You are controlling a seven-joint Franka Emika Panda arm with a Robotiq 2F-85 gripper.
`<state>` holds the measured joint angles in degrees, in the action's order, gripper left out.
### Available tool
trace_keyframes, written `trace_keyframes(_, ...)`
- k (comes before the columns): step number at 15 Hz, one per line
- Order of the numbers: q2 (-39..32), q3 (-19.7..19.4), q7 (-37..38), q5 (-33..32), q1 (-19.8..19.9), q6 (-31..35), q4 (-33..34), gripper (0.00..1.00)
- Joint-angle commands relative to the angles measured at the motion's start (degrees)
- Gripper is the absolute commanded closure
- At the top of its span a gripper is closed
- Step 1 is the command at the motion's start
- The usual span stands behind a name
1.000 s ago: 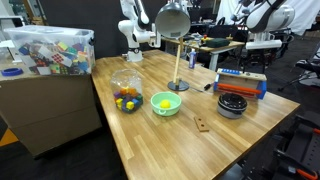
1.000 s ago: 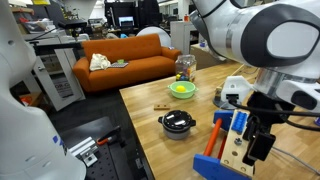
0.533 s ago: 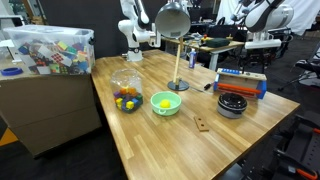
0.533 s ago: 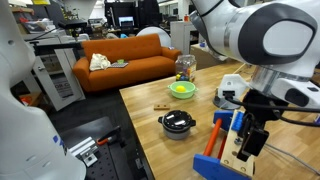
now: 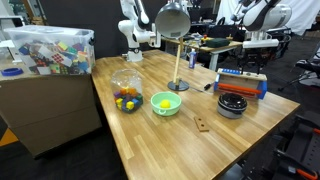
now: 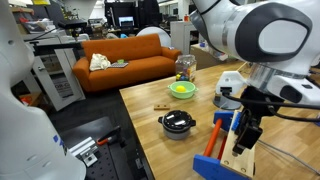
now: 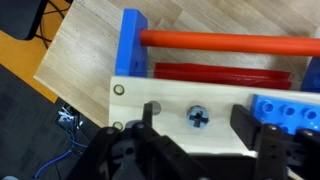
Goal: Take the screw from the wooden board and put it on the table
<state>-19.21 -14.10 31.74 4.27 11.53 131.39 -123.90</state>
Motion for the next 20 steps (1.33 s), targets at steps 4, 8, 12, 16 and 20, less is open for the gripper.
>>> trace_keyframes(4,-0.96,-1.36,-0.54,2.57,0.35,-1.51,1.35,0.73)
trace_keyframes(8,-1.21,-1.93,-0.72,3.11,0.67,-2.83,1.85,0.98)
trace_keyframes(12,-1.01,-2.12,-0.44,3.73,0.72,-2.67,1.72,0.95)
trace_keyframes(16,1.17,-2.18,-1.03,5.14,1.05,-1.78,0.55,0.95)
trace_keyframes(20,4.68,-2.29,-1.58,6.35,1.36,-1.5,-0.85,0.95)
